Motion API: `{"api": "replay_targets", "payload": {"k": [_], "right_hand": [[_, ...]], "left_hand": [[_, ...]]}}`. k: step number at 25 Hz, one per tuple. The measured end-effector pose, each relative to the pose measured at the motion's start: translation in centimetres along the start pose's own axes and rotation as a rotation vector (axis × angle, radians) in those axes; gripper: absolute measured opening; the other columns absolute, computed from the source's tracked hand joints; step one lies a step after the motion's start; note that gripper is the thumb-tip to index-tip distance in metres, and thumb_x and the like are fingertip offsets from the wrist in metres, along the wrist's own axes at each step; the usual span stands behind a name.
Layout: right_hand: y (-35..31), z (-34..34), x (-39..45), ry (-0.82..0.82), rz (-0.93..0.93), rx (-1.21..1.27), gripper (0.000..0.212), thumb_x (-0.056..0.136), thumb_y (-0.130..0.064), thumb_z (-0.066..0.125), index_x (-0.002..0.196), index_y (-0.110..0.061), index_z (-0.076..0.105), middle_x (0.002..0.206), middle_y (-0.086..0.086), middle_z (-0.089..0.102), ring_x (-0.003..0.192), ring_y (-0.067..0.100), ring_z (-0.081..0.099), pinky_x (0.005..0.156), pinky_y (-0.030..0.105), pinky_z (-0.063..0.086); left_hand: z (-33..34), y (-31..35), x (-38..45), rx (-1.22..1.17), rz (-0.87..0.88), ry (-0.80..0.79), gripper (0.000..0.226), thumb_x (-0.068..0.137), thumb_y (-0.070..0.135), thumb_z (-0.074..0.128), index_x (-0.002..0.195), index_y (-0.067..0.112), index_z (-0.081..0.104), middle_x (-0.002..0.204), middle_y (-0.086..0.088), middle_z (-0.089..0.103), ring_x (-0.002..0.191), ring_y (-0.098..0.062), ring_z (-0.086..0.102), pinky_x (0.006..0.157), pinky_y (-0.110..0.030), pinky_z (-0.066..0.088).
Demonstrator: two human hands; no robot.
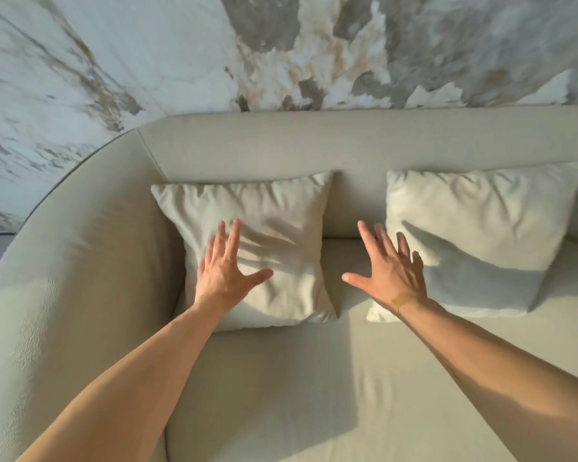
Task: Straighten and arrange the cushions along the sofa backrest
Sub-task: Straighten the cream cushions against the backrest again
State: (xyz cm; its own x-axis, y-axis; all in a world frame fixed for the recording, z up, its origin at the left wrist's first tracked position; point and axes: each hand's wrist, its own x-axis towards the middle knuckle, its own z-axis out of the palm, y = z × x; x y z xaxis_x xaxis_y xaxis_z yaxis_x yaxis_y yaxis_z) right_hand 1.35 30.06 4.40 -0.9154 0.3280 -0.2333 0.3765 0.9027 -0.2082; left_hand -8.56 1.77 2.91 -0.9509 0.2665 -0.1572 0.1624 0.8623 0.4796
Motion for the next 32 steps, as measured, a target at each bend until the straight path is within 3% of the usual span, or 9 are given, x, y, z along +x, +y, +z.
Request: {"api": "replay_targets", "payload": {"k": [6, 16, 23, 25, 28, 30, 32], "right_hand": [[10.7, -3.7, -1.9, 0.034, 0.033, -0.031, 0.098, 0.078, -0.075, 0.050, 0.150, -0.047, -0.012, 0.164, -0.009, -0.004, 0.149, 0.033, 0.002, 0.115, 0.056, 0.017], [34.2, -9.1, -3.4, 0.024, 0.127, 0.031, 0.105, 0.071, -0.081, 0.051, 0.151, -0.045, -0.005, 0.164, -0.001, 0.001, 0.147, 0.036, 0.009, 0.110, 0.062, 0.022], [36.7, -7.2, -1.7, -0.051, 0.044, 0.142, 0.104, 0.068, -0.085, 0.049, 0.147, -0.054, -0.011, 0.163, 0.010, 0.004, 0.145, 0.036, 0.022, 0.107, 0.061, 0.029], [37.4, -5.9, -0.9, -0.081, 0.083, 0.224, 0.111, 0.060, -0.090, 0.046, 0.143, -0.056, -0.020, 0.163, 0.013, 0.002, 0.144, 0.039, 0.025, 0.105, 0.061, 0.032], [38.2, -4.1, 0.4, -0.108, 0.174, 0.330, 0.127, 0.052, -0.090, 0.057, 0.137, -0.056, -0.031, 0.163, 0.016, 0.003, 0.139, 0.042, 0.034, 0.101, 0.058, 0.039], [38.5, -3.3, 1.8, -0.089, 0.206, 0.415, 0.136, 0.055, -0.077, 0.071, 0.138, -0.052, -0.033, 0.162, 0.016, 0.011, 0.132, 0.042, 0.044, 0.099, 0.054, 0.043], [38.6, -2.4, 3.5, -0.083, 0.187, 0.596, 0.145, 0.061, -0.049, 0.086, 0.145, -0.036, -0.031, 0.163, 0.013, 0.008, 0.140, 0.036, 0.035, 0.111, 0.044, 0.034]], "left_hand": [[4.1, 11.2, -0.8, 0.050, 0.075, -0.104, 0.114, 0.072, 0.073, 0.066, 0.153, 0.046, -0.010, 0.167, 0.010, -0.012, 0.154, -0.018, -0.004, 0.121, -0.044, 0.010], [13.6, 26.4, -3.7, 0.032, -0.101, -0.128, 0.120, 0.067, 0.076, 0.068, 0.156, 0.043, -0.006, 0.168, 0.004, -0.004, 0.154, -0.022, 0.008, 0.121, -0.049, 0.019], [17.4, 28.4, -2.4, -0.102, -0.186, -0.217, 0.129, 0.059, 0.076, 0.073, 0.153, 0.047, -0.010, 0.168, -0.002, 0.000, 0.153, -0.026, 0.012, 0.118, -0.053, 0.026], [18.7, 28.4, -1.3, -0.101, -0.176, -0.233, 0.133, 0.059, 0.073, 0.076, 0.153, 0.045, -0.013, 0.168, -0.004, 0.001, 0.153, -0.025, 0.013, 0.118, -0.051, 0.026], [20.6, 28.5, 0.0, -0.134, -0.124, -0.254, 0.136, 0.064, 0.058, 0.083, 0.153, 0.041, -0.018, 0.166, -0.002, 0.007, 0.149, -0.023, 0.026, 0.111, -0.040, 0.034], [21.9, 28.5, 0.9, -0.174, -0.118, -0.230, 0.140, 0.065, 0.047, 0.088, 0.152, 0.039, -0.022, 0.166, 0.000, 0.006, 0.148, -0.022, 0.028, 0.104, -0.033, 0.038], [22.9, 28.1, 1.7, -0.259, -0.146, -0.203, 0.145, 0.062, 0.041, 0.091, 0.151, 0.041, -0.024, 0.166, 0.000, 0.006, 0.147, -0.024, 0.030, 0.103, -0.030, 0.038]]}}
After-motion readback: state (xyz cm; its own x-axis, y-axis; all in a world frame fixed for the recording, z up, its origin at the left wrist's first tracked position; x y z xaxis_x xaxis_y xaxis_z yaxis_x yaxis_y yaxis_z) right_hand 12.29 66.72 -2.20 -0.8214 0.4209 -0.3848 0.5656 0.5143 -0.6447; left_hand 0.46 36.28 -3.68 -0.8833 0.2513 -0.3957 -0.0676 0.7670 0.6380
